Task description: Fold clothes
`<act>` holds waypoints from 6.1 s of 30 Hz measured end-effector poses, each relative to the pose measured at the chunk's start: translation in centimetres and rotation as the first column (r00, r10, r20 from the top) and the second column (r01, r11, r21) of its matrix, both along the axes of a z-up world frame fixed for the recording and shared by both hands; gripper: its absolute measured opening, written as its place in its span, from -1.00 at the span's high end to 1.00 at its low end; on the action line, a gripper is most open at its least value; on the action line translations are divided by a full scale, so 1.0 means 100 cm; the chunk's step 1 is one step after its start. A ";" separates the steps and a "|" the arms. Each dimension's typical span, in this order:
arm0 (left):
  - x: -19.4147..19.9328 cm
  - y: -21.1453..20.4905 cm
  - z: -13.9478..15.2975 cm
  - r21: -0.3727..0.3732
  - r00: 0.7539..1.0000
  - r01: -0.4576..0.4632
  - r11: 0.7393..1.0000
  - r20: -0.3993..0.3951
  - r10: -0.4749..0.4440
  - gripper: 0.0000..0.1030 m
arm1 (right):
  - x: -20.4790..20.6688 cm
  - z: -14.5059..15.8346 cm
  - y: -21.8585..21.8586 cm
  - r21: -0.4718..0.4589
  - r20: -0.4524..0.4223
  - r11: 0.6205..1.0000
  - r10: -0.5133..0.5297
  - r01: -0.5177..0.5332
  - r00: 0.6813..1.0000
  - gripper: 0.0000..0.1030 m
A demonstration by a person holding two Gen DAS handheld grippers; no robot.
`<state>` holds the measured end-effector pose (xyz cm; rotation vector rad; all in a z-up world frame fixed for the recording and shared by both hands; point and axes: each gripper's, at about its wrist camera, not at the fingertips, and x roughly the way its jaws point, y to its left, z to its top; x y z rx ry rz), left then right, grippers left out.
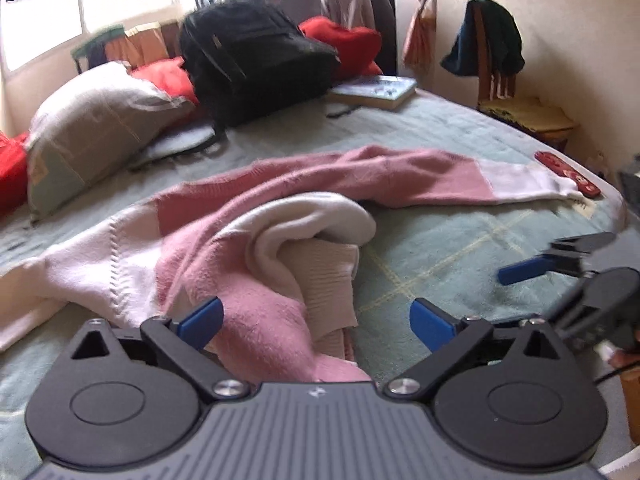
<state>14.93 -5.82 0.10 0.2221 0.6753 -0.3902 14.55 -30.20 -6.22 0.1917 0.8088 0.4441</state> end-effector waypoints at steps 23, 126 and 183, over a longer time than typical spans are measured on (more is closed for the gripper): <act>-0.018 0.051 -0.001 -0.024 0.986 -0.168 0.985 0.008 0.169 -0.95 | 0.109 -0.014 0.067 0.334 0.083 0.893 0.290 -0.301 0.953 -1.00; -0.049 0.119 -0.036 0.016 0.944 -0.301 0.954 -0.136 0.300 -0.97 | 0.117 0.037 0.160 -0.547 0.097 0.834 0.151 -0.074 0.984 -1.00; -0.065 0.119 -0.037 -0.035 0.948 -0.290 0.956 -0.150 0.282 -0.97 | 0.046 0.107 0.134 -0.473 0.350 0.880 0.227 -0.038 0.909 -1.00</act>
